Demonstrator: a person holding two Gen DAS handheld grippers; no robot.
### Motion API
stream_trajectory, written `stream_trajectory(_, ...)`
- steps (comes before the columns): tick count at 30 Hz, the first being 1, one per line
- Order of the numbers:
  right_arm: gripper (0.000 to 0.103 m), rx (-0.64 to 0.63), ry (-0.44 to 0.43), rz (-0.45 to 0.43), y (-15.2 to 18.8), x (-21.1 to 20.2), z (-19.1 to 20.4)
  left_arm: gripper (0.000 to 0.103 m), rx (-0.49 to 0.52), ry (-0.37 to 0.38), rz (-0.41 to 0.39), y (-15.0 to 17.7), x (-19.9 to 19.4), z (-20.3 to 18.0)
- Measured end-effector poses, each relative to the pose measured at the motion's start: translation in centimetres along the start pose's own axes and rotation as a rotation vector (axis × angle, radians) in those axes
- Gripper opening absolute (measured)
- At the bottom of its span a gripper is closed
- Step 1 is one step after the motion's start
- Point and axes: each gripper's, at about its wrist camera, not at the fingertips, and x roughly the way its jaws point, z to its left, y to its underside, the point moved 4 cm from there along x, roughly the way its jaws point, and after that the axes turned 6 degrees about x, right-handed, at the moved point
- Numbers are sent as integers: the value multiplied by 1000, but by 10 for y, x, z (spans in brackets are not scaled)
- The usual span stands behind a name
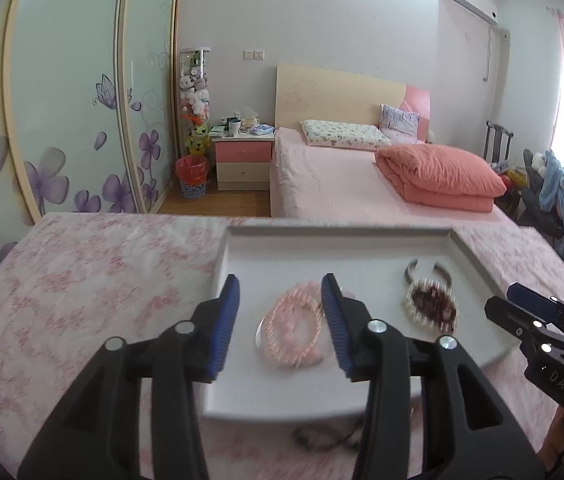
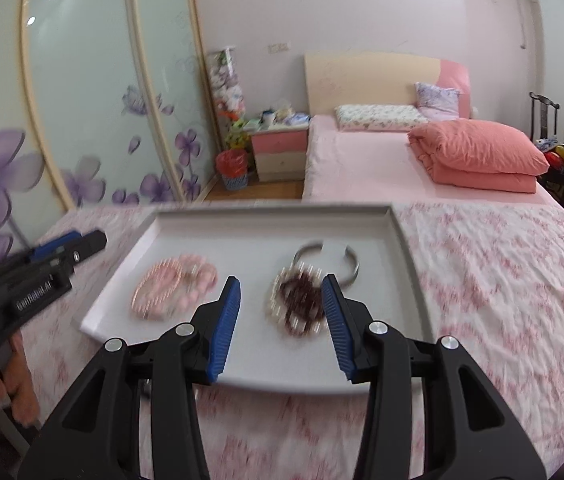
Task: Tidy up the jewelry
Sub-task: 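Lower both items into the tray and open both tools, then lift both tools out of the tray back toward the remaining jewelry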
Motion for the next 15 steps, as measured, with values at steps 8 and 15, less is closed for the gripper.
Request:
stream_trajectory(8,43,-84,-36,177,60,4,23,69,27,-73,78,57,-32,28)
stream_trajectory(15,35,-114,-40,252,69,24,42,71,-16,-104,145,84,-31,54)
